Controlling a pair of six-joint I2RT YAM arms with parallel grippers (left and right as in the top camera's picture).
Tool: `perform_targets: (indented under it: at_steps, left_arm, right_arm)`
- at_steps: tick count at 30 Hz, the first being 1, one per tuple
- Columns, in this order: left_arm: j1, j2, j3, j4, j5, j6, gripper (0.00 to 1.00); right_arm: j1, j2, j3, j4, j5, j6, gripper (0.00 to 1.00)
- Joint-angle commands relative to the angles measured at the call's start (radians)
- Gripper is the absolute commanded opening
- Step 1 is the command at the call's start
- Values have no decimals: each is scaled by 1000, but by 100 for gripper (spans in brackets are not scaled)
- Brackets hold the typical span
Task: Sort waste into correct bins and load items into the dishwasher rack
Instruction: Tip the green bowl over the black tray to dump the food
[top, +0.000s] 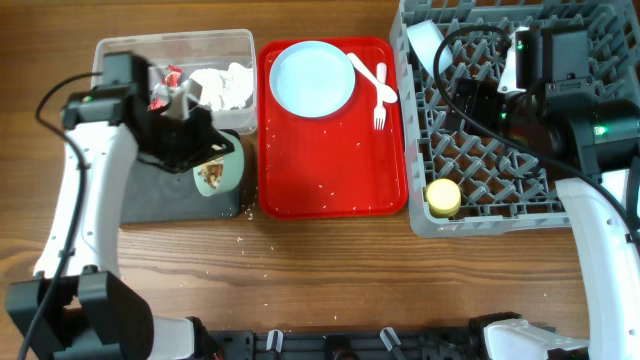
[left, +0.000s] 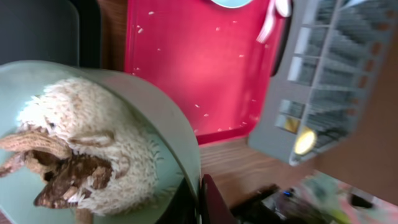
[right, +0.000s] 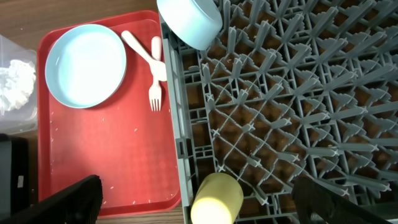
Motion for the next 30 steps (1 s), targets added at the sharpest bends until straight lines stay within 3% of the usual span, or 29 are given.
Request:
perform_targets:
  at_steps: [1, 7, 12, 17, 23, 30]
  left_arm:
    - [168, 16, -101, 18, 269, 195, 4]
    - [359, 153, -175, 64, 524, 296, 4]
    - [399, 321, -175, 83, 673, 296, 4]
    - [401, 345, -175, 51, 799, 291, 4]
    - [423, 345, -175, -45, 898, 291, 4]
    - [462, 345, -175, -145, 914, 243, 4]
  right_arm:
    - [-3, 11, 1, 14, -5, -5, 99]
    - [-3, 12, 1, 19, -5, -5, 99]
    - [-3, 12, 1, 25, -5, -6, 100]
    - [-3, 12, 1, 24, -5, -6, 99]
    - [-3, 12, 1, 24, -5, -7, 99]
    - [-3, 12, 1, 24, -5, -7, 99]
